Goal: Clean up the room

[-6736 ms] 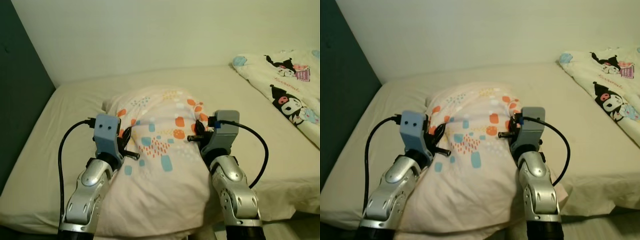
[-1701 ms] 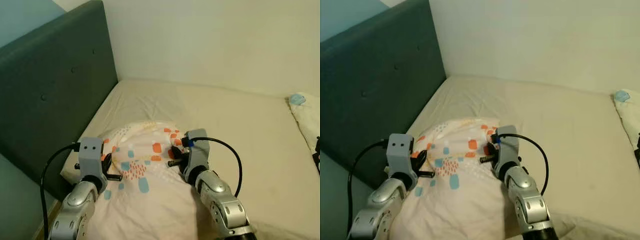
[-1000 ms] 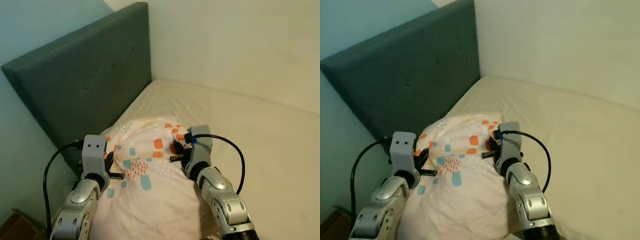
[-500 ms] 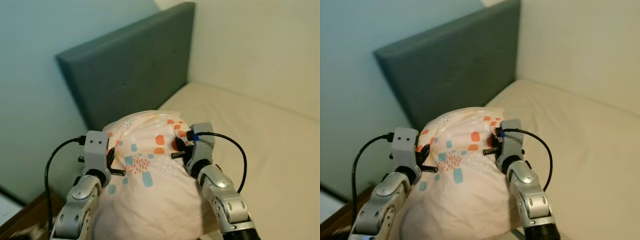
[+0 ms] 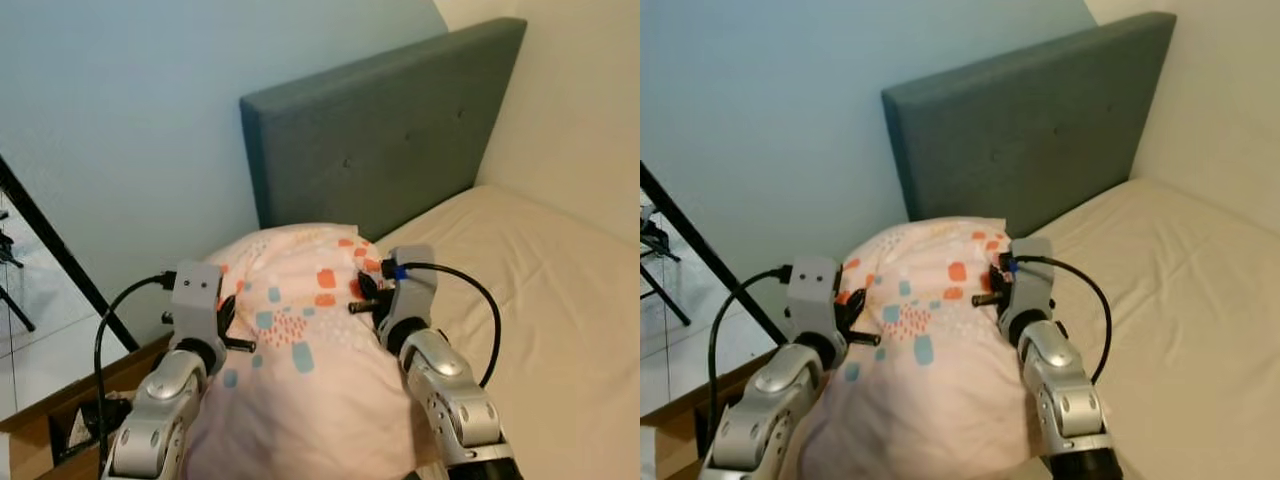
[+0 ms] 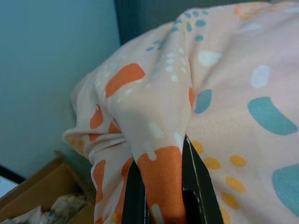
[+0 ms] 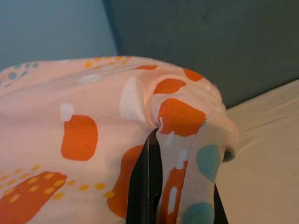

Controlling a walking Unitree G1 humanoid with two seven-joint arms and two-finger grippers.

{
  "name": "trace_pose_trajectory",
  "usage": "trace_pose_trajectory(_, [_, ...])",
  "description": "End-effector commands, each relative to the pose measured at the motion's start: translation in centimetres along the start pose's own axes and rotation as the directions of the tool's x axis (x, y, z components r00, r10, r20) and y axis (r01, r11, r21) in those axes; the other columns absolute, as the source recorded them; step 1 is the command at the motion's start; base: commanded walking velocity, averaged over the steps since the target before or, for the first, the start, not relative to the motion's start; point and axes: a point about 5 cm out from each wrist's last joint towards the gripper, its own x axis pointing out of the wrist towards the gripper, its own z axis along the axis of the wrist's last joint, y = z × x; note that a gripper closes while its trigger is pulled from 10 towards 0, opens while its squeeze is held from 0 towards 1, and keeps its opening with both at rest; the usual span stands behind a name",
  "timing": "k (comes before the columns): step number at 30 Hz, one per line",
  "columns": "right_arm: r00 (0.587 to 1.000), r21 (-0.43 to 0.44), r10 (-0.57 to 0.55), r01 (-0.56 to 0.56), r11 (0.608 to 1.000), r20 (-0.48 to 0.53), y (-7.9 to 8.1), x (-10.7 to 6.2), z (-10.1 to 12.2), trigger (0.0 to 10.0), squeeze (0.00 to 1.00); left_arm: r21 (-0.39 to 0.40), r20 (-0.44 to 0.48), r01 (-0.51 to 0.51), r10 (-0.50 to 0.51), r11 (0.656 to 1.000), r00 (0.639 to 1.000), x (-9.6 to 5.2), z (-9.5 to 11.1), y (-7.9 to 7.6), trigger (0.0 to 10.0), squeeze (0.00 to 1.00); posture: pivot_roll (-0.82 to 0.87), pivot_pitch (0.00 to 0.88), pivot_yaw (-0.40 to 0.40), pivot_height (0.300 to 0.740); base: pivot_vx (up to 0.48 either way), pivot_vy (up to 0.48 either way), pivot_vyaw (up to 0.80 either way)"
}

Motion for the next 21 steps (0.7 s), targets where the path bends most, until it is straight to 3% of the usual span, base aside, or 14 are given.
trace_pose_trajectory(1, [0.980, -0.027, -0.178, 0.181, 0.983, 0.093, -3.00, -0.53, 1.19, 10.0, 0.00, 0.019, 0.031, -0.054, 0.053, 0.998, 0.998, -0.10, 0.53, 1.21, 10.0, 0.00, -0.09, 0.066, 0.028, 0.740, 0.000, 0.000, 0.00])
trace_pose_trajectory(4, [0.968, -0.003, -0.234, 0.235, 0.972, 0.088, -3.86, -0.71, 1.15, 10.0, 0.00, 0.002, 0.035, -0.050, 0.050, 0.999, 0.998, -0.02, 0.52, 1.09, 10.0, 0.00, -0.09, 0.067, 0.029, 0.740, 0.000, 0.000, 0.00])
trace_pose_trajectory(10, [0.971, -0.014, -0.229, 0.230, 0.973, 0.066, -3.92, -0.73, 0.96, 10.0, 0.00, 0.012, 0.040, -0.049, 0.049, 0.999, 0.998, 0.09, 0.53, 1.01, 10.0, 0.00, -0.10, 0.068, 0.030, 0.740, 0.000, 0.000, -0.80])
trace_pose_trajectory(21, [0.979, -0.013, -0.194, 0.195, 0.981, 0.067, -3.27, -0.56, 0.91, 10.0, 0.00, -0.010, 0.046, -0.084, 0.084, 0.996, 0.995, 0.16, 0.64, 1.38, 10.0, 0.00, -0.10, 0.074, 0.022, 0.740, 0.000, 0.000, 0.00])
